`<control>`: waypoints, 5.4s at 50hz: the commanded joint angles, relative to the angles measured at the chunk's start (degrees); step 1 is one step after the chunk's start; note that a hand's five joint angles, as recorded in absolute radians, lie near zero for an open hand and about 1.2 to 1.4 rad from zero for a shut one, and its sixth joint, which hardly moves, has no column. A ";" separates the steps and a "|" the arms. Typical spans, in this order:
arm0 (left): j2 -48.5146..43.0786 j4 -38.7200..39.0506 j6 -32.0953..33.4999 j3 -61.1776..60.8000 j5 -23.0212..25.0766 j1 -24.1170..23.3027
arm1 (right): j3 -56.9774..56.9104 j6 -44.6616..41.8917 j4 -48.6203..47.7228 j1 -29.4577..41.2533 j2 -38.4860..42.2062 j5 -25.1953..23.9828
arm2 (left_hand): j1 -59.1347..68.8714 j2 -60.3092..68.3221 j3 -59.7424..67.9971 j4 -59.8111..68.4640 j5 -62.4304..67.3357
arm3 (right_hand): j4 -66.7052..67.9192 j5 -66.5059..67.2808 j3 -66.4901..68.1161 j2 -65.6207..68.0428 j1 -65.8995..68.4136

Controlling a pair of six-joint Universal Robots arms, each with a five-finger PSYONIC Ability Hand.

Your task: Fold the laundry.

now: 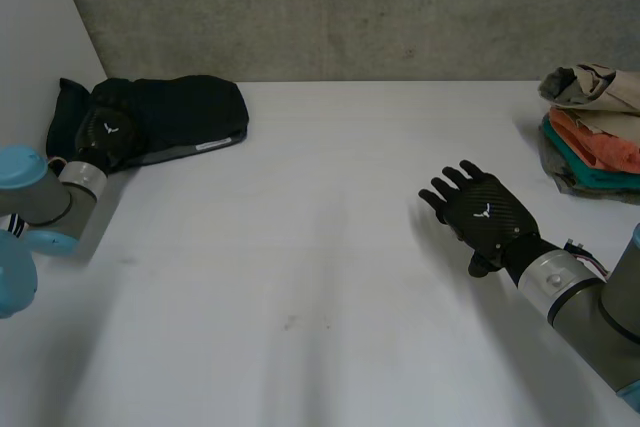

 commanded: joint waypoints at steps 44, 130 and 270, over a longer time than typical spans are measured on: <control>13.91 6.83 -0.34 -18.09 1.78 -2.84 | -0.13 -0.53 0.00 -0.09 0.41 0.17 | 53.56 54.30 53.99 54.30 54.03 | -2.12 -2.64 -2.31 -2.58 -3.57; 45.83 -8.03 -34.17 -42.19 -13.15 -37.02 | -8.65 14.66 13.18 0.09 -9.70 7.56 | 53.56 54.30 53.99 54.30 54.03 | -2.12 -2.64 -2.31 -2.58 -3.57; 43.64 -0.91 -9.06 -62.85 -21.07 -25.61 | -29.48 18.11 20.48 9.05 17.27 13.88 | 5.47 6.22 5.91 6.21 5.94 | 22.16 21.64 21.97 21.71 20.71</control>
